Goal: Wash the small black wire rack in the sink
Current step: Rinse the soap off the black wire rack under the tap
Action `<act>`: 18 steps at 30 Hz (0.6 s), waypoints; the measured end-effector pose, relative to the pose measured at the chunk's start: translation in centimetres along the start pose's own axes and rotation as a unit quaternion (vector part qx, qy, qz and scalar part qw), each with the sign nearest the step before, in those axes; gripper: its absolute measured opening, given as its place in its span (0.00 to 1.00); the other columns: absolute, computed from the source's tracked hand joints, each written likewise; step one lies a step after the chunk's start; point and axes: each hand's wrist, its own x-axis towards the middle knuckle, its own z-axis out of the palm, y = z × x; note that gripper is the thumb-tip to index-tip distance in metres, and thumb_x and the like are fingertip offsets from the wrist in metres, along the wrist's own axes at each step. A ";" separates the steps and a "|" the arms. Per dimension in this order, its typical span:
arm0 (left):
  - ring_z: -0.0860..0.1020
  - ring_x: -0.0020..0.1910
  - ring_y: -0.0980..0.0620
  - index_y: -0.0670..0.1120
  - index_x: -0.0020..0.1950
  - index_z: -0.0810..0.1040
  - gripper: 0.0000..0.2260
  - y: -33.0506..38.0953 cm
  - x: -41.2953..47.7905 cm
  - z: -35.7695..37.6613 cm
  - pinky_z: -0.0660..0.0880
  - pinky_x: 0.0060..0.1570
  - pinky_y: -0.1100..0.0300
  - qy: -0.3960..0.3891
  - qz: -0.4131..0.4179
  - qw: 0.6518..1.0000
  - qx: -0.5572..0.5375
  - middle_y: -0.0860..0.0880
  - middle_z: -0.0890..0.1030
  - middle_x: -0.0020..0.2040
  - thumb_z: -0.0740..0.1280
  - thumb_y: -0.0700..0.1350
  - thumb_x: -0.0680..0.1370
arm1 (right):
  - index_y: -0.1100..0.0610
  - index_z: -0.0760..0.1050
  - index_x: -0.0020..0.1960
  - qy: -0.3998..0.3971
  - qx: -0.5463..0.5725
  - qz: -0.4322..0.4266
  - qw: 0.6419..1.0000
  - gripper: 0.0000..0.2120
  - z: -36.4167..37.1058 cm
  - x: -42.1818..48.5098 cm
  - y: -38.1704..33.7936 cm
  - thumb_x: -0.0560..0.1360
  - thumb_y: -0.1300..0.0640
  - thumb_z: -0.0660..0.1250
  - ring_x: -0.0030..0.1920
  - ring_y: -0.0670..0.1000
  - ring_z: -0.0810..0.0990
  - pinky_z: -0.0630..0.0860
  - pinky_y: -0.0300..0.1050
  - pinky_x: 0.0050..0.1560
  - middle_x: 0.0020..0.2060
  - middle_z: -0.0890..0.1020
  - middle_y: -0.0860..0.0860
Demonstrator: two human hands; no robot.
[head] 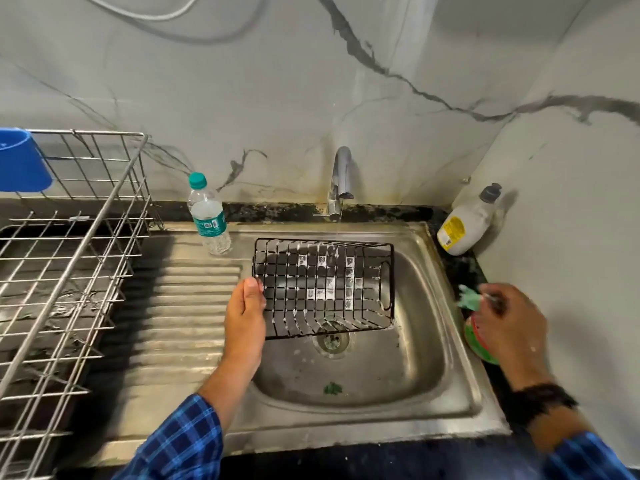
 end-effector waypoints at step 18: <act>0.74 0.39 0.39 0.49 0.52 0.80 0.16 -1.6 5.2 4.3 0.48 0.73 0.28 -0.013 -0.197 0.978 -0.068 0.40 0.76 0.38 0.58 0.57 0.84 | 0.52 0.80 0.56 -0.080 0.064 -0.113 0.988 0.08 6.3 2.8 -5.2 0.81 0.58 0.63 0.44 0.43 0.79 0.70 0.31 0.44 0.47 0.82 0.46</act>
